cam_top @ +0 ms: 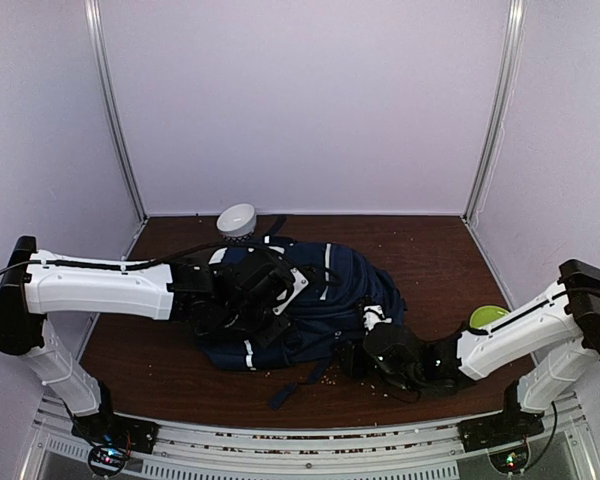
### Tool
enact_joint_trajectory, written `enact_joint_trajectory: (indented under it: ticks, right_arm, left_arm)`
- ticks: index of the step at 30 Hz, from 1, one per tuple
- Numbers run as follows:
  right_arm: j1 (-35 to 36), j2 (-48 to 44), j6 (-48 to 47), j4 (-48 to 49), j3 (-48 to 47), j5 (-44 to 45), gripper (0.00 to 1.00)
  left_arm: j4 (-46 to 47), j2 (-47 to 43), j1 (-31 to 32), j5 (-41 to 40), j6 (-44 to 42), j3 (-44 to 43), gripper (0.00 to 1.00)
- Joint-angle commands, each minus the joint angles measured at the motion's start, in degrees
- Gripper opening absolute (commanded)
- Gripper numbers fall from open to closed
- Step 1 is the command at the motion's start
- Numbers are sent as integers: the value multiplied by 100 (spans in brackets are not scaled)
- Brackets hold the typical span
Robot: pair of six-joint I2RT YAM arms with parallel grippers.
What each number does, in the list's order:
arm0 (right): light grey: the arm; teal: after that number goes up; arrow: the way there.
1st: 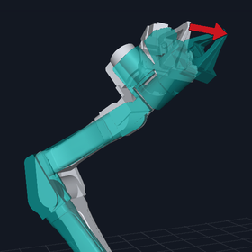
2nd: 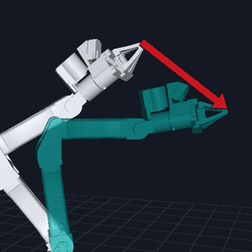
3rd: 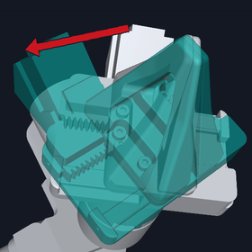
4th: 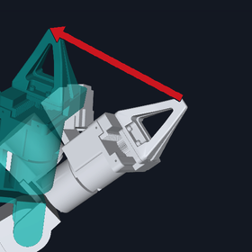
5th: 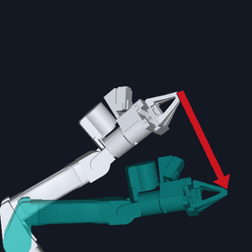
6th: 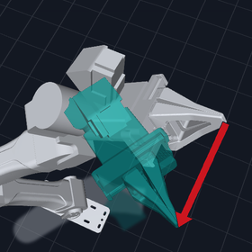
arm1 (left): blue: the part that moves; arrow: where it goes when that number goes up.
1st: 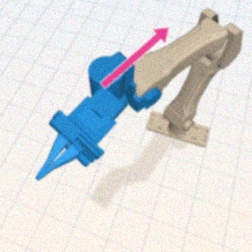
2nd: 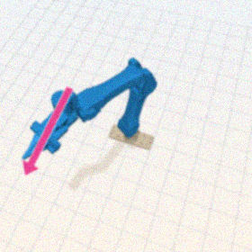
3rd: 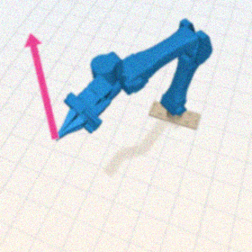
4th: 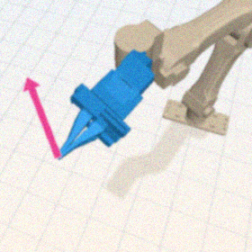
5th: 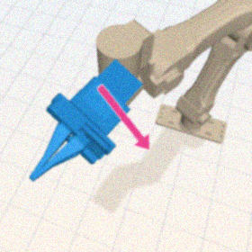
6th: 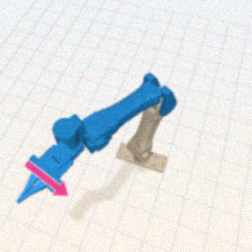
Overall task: Pack the student bag
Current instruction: Zip the student bag at the center of the board.
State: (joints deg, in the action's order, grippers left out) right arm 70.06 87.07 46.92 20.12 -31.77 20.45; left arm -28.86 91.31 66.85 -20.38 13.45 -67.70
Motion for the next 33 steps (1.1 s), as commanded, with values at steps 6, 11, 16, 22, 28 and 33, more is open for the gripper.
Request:
enact_joint_trajectory:
  ticks: [6,11,16,22,28,33]
  right_arm:
    - [-55,477,91,78,-354,473,39]
    - [-55,801,153,1,-626,438,37]
    - [-56,910,306,-92,-704,682,26]
    - [-62,808,385,-5,-582,783,9]
    - [-68,416,344,0,-248,803,0]
    - [-59,60,356,-164,63,785,0]
  left_arm:
    - [125,-292,55,210,161,-120,0]
    - [121,-273,81,248,166,-168,0]
    - [110,-292,117,281,173,-182,0]
    - [111,-276,127,259,207,-141,0]
    - [126,-224,126,161,219,-103,0]
    - [110,-156,126,43,210,-116,0]
